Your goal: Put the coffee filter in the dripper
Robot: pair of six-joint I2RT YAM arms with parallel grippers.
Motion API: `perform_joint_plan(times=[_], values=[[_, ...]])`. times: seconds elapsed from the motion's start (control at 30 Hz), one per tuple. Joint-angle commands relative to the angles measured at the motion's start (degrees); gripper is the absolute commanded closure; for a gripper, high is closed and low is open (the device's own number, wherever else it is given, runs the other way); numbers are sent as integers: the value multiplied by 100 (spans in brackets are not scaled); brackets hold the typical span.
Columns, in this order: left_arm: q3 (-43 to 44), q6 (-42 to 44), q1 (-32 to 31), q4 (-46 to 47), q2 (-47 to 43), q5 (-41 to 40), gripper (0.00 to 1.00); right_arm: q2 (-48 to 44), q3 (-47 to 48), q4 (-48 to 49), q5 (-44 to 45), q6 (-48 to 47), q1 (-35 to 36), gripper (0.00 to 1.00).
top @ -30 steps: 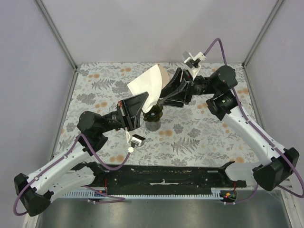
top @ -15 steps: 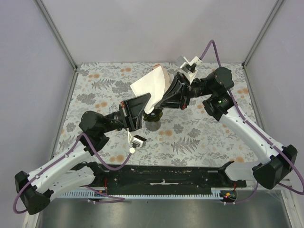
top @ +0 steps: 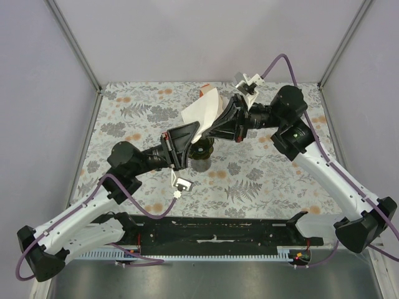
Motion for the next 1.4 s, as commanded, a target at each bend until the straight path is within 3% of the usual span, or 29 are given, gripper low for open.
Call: perform_joint_plan(times=[0.0,0.17,0.27,0.37,0.47,0.57,0.67,0.77,0.97,1.37], values=[[319,-94,-8,-803,-149,-354,59,-145,204,-894,671,-514,-115,100],[504,-436,-8,-1822,-368,-617,38,-250,169,-1279,1022,-776,-299,100],[758,-1049,-8,-2482,-474,-732,34,-172,396,-1928,1320,-1171,-352,100],[1486,-2638,-8,-3114,-282,-907,34,-31,678,-2615,1585,-1637,-343,100],[2461,-4844,-8,-3747,210,-1311,41,39,810,-2941,1515,-1936,-343,100],[3567,-6321,-8,-5159,842,-1453,43,39,951,-3108,1401,-2130,-335,100],[4641,-7412,-8,-6225,1466,-1260,43,-4,1013,-3258,1295,-2314,-326,100],[5450,-8178,-8,-6684,1898,-979,45,-5,1039,-3363,1120,-2429,-265,100],[6313,-8296,-8,-7509,2549,-181,45,-136,1057,-3522,978,-2851,-159,100],[6156,-7935,-8,-7748,2725,-47,53,-216,1048,-3583,697,-3053,-18,100]])
